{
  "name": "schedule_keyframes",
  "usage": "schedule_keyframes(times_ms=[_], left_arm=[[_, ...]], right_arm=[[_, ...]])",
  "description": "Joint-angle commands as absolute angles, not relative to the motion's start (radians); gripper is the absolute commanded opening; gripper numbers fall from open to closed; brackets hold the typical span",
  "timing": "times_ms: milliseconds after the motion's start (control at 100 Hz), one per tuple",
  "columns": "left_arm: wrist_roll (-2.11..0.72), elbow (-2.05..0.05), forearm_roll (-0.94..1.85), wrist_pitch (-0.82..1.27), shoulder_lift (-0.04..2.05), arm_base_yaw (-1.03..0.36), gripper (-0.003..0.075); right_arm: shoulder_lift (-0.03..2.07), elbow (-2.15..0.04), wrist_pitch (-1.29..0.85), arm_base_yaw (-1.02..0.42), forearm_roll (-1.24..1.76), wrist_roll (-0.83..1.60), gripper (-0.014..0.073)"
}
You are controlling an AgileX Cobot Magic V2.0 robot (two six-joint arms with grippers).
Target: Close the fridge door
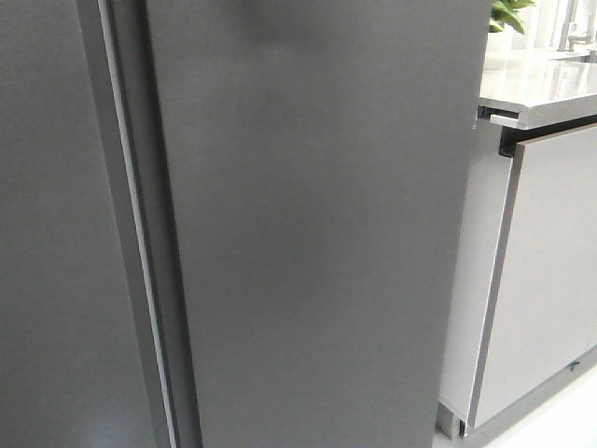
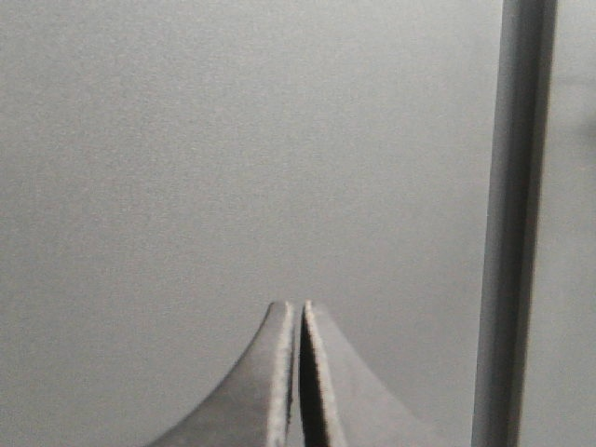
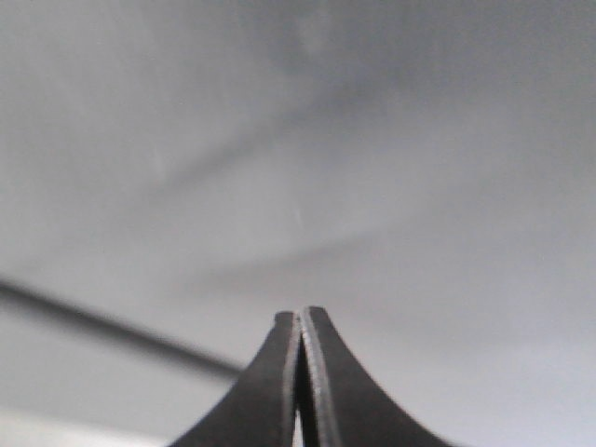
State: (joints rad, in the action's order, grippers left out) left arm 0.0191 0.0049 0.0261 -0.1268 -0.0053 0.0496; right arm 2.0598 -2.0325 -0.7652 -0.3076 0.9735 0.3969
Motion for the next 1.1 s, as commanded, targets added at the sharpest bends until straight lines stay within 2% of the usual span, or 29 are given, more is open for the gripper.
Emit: schedule_keyframes(times_ms=[0,320,490,670,940,1090], left_arm=[[0.023,0.040,0.030,-0.200,-0.026,0.046,-0.0020],[0.023,0.040,0.030,-0.200,-0.026,0.046,-0.0020],[0.023,0.040,0.030,-0.200,-0.026,0.046,-0.0020],[0.023,0.040,0.030,-0.200,-0.026,0.046,-0.0020],[0.023,0.040,0.030,-0.200,-0.026,0.046,-0.0020],[0.023,0.040,0.030,-0.200,-0.026,0.046,-0.0020]], right_arm=[[1.984,-2.069,-0.780,-0.302,0.972,0.408,-0.0046],[1.842,-2.065,-0.896,-0.300,0.591,0.282,-0.0046],[1.693,-1.959,-0.871,-0.288,0.492,0.282,-0.0046],[1.471,-1.679,-0.719,-0.226,0.412,0.282,-0.0046],[1.101,-1.218,-0.572,-0.044,0.405,0.286,-0.0046],[0.889,-0.986,-0.433,-0.020,0.364,0.286,-0.0046]])
